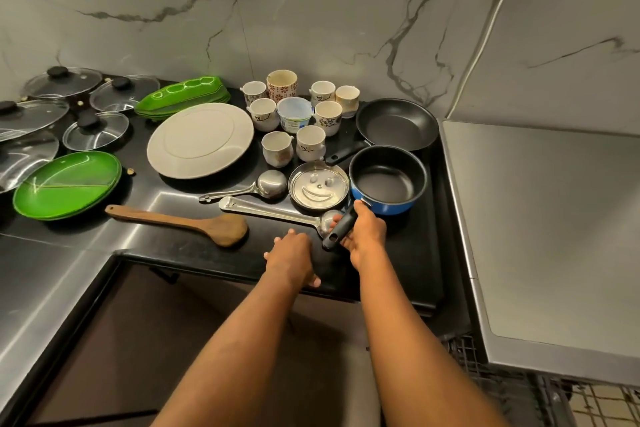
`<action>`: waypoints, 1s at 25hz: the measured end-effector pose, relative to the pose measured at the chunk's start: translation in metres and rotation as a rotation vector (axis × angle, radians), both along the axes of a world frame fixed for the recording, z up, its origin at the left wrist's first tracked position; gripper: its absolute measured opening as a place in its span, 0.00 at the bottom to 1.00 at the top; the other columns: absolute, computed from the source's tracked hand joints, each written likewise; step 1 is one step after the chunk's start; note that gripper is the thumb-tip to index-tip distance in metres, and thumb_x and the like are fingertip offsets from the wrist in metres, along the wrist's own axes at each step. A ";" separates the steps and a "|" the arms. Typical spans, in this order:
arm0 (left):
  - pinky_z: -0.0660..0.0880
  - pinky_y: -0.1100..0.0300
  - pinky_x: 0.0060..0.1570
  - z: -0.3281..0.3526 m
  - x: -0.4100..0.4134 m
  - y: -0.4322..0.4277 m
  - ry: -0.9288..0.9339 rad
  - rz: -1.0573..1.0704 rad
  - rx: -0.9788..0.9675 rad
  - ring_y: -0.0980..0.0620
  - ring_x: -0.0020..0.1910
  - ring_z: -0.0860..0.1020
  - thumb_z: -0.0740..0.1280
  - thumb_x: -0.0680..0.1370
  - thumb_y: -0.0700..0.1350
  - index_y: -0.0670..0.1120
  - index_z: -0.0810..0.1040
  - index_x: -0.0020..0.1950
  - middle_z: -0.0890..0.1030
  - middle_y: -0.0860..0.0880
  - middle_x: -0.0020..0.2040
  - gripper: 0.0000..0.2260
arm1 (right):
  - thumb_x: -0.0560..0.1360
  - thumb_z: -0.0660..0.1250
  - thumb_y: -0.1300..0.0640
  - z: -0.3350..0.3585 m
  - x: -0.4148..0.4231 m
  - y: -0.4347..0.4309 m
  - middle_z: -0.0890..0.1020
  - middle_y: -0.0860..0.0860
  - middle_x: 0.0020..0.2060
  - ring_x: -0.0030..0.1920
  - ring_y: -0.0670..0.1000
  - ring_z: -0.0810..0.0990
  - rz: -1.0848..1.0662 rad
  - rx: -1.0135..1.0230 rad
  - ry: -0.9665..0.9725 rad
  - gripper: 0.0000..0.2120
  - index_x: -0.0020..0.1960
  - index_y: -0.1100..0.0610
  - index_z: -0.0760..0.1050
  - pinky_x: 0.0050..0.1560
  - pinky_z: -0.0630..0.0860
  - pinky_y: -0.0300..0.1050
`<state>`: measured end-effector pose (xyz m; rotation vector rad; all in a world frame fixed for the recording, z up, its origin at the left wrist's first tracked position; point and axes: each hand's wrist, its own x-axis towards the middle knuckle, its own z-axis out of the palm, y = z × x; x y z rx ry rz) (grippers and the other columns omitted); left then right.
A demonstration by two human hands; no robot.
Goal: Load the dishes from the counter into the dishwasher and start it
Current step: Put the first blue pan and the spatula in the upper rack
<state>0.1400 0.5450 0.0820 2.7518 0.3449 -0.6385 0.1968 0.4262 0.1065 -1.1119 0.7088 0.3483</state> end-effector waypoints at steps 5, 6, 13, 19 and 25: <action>0.70 0.38 0.65 0.000 0.001 0.001 -0.003 0.000 0.002 0.35 0.69 0.69 0.81 0.66 0.49 0.42 0.78 0.62 0.71 0.39 0.69 0.28 | 0.80 0.60 0.57 0.005 -0.005 0.009 0.80 0.63 0.41 0.30 0.54 0.80 -0.044 0.064 -0.002 0.12 0.52 0.67 0.71 0.24 0.76 0.41; 0.70 0.38 0.65 0.000 0.000 0.002 -0.001 -0.005 0.004 0.35 0.69 0.69 0.81 0.66 0.50 0.42 0.78 0.62 0.70 0.39 0.70 0.29 | 0.80 0.60 0.59 0.006 -0.006 0.009 0.80 0.63 0.41 0.28 0.53 0.79 -0.038 0.040 -0.019 0.10 0.55 0.66 0.69 0.22 0.74 0.39; 0.66 0.36 0.68 0.002 -0.009 0.002 -0.014 -0.040 0.025 0.34 0.74 0.62 0.78 0.70 0.51 0.41 0.71 0.70 0.60 0.38 0.77 0.32 | 0.73 0.58 0.34 0.001 -0.034 -0.013 0.82 0.60 0.50 0.38 0.52 0.76 0.043 -0.432 -0.186 0.28 0.61 0.55 0.69 0.30 0.70 0.45; 0.58 0.34 0.71 0.007 -0.018 0.002 -0.012 -0.062 -0.033 0.34 0.76 0.55 0.74 0.74 0.52 0.40 0.66 0.74 0.56 0.39 0.78 0.33 | 0.81 0.55 0.45 0.013 -0.086 -0.048 0.79 0.57 0.52 0.50 0.56 0.79 0.181 -0.755 -0.263 0.20 0.65 0.58 0.66 0.46 0.75 0.50; 0.54 0.38 0.75 -0.011 -0.077 -0.006 -0.303 -0.125 -0.005 0.41 0.77 0.56 0.64 0.79 0.48 0.47 0.70 0.71 0.59 0.42 0.78 0.20 | 0.79 0.65 0.55 0.021 -0.143 -0.070 0.78 0.56 0.60 0.60 0.57 0.76 0.168 -0.904 -0.405 0.21 0.68 0.58 0.65 0.58 0.73 0.51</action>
